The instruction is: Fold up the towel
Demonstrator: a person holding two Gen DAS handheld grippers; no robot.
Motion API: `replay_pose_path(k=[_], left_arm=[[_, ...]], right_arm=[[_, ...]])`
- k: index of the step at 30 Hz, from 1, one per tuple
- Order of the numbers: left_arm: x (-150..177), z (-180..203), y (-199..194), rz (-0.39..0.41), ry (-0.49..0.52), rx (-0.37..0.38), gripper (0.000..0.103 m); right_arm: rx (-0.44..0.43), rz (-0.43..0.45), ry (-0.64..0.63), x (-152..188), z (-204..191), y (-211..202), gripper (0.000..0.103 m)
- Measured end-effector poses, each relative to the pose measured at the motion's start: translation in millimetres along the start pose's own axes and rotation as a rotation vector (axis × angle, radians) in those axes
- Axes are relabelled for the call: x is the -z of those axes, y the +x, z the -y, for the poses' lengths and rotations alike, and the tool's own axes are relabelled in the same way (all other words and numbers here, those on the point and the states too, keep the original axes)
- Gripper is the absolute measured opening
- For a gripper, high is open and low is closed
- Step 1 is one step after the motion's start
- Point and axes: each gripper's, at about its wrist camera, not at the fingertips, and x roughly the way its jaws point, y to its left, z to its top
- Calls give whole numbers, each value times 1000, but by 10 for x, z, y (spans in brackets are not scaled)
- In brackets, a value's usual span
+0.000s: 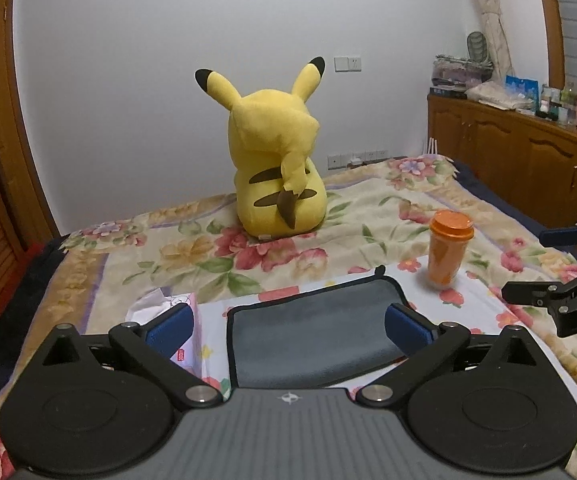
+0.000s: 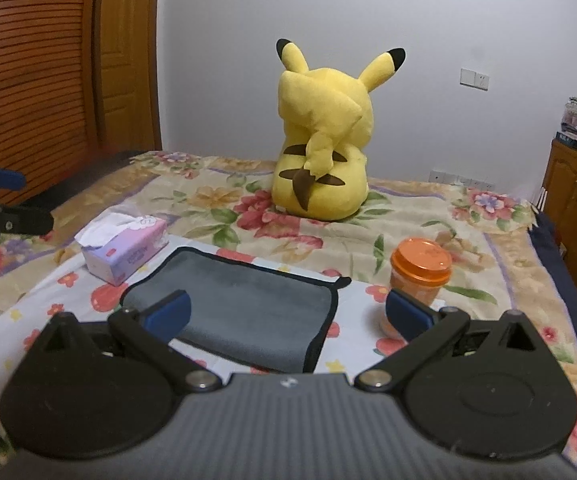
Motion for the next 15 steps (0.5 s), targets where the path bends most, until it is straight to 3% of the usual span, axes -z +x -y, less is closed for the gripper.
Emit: replay_pose_path(k=[15], left_arm=[[136,208,-451,-15,-2,-34,103]], right_arm=[[2,28,31,101,-111,-478,103]])
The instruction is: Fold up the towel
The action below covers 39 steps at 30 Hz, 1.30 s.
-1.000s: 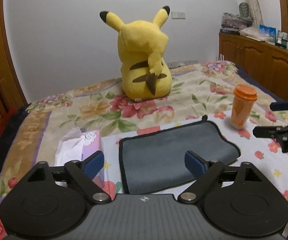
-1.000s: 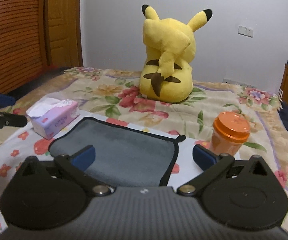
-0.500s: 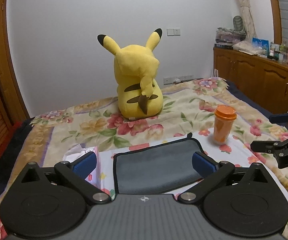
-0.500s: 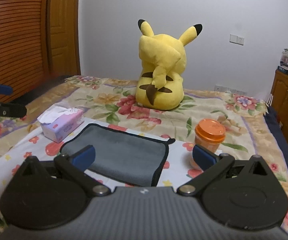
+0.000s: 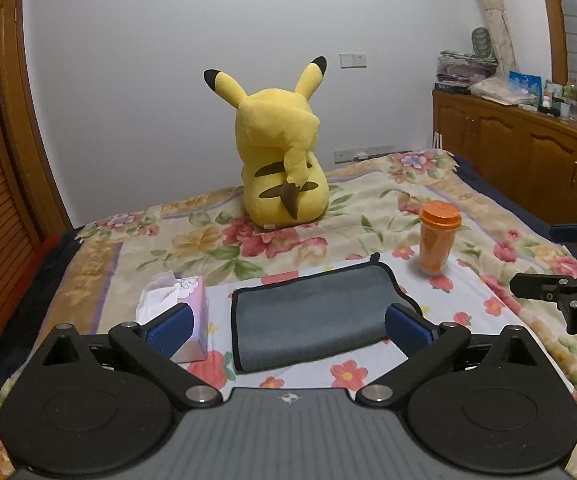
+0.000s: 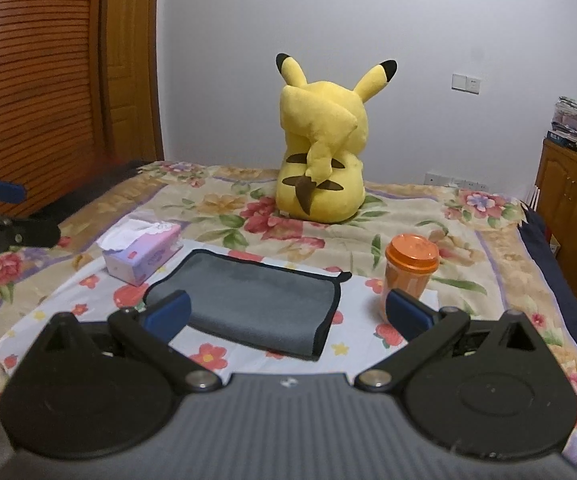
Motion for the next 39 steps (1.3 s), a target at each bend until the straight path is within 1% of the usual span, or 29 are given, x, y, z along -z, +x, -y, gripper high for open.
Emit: replay_pose_path(k=[4,6,9,12,19,23,28,33,39], left_arm=[[115,112,-114,0,1,10,103],[173,165,-139,-3,-1,3,103],[267,226,-176,-4,-9,5,103],[368,255,-199,-13,-26,16,103],[632,297,-258,-31,-50,9,103],[785,300,-263,-45,-70,1,103],[931,270,-251,-71,-111,11,103],[1030,285,-250,-77,-105,-10,103],[1183,336,-208,-100,-103,-12,103]], right_arm=[[0,2,24,69,-20,-115,103],[2,1,35,107,-29,-158,103],[17,-5,41,184,-60,-224,103],[27,-5,43,260,-95,-274,103],[19,4,59,408,-205,-363,103],[13,5,64,501,-278,-385,103],[6,-5,70,631,-363,-385,103],[6,-17,74,773,-433,-370,103],[5,-29,78,868,-487,-346,103]])
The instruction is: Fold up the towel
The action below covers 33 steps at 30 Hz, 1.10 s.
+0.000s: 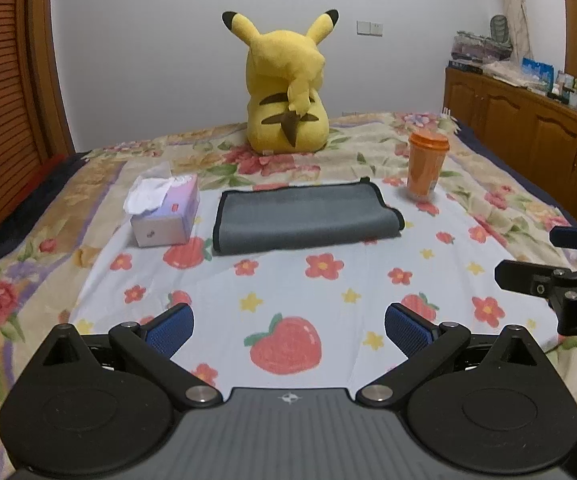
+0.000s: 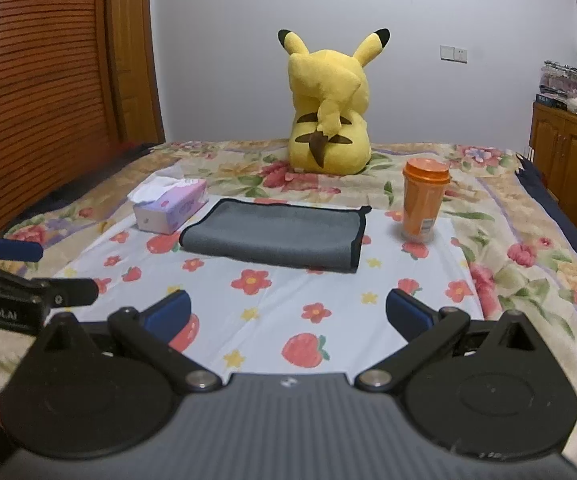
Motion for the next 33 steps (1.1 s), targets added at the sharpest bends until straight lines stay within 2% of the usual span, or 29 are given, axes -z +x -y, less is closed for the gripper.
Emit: replay_pose_path(k=[8,17,33], left_arm=[[139,49,85,-25,-4,-1,103],[248,67,153,-15,-15,-22,103],[246,92,-9,87,-1,-52,103]], right_arm=[[5,-20,19,149,-4,29,103],[13,-24,8,201,-30,96,103],[37,43,26,210,38,-3,103]])
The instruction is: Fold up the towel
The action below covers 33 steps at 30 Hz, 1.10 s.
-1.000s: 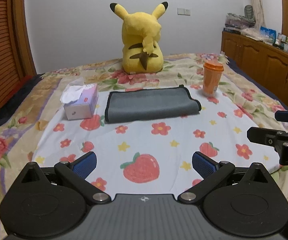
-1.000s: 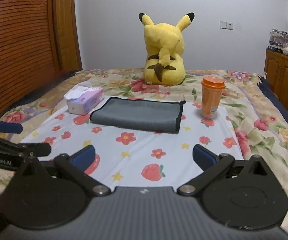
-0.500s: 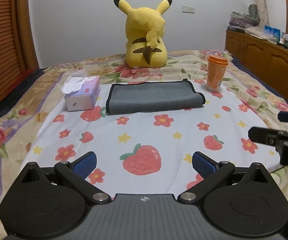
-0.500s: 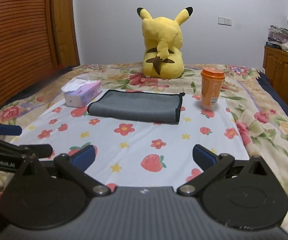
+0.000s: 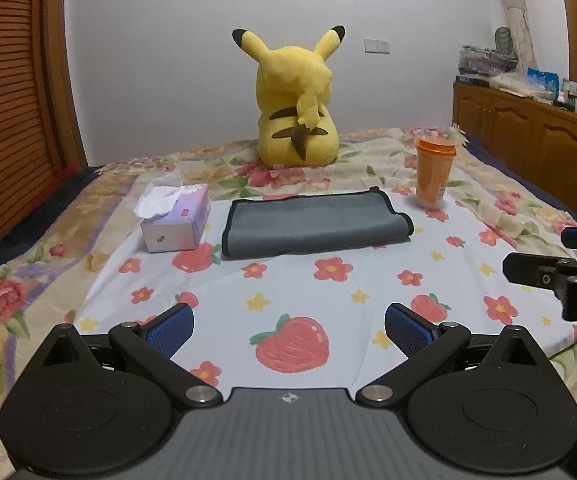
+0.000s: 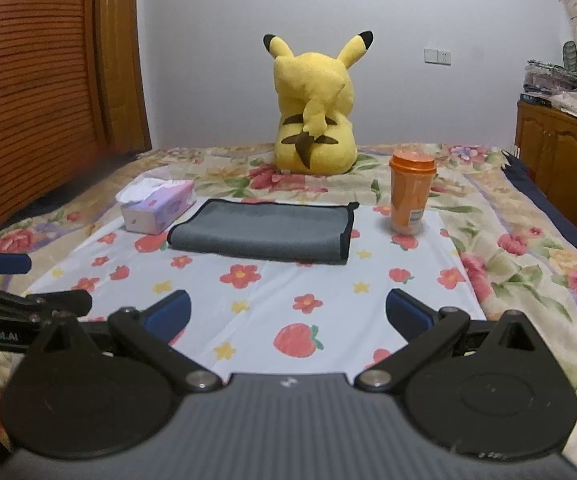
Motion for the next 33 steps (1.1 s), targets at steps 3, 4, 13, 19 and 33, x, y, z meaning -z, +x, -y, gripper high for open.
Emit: replay_pose_path(k=[3,4,13,19,33], left_arm=[[-1,-33,-29,14,-14,-3,103],[-5,-39,-39,19,-17,-4,103],[-23,-78,-143,76,-30,-14,103],[-36,-100,-195,107,-37,-20,103],[-65,-114,-236,158,-31,-27,103]], right_arm=[[1,17,2,-6,6,-26,103],[4,21,1,-8,6,-28,103],[30,61,4,-6,35,-104,103],[51,87,14,-7,61,-144,103],[73,130,26,-13,107,-196,103]])
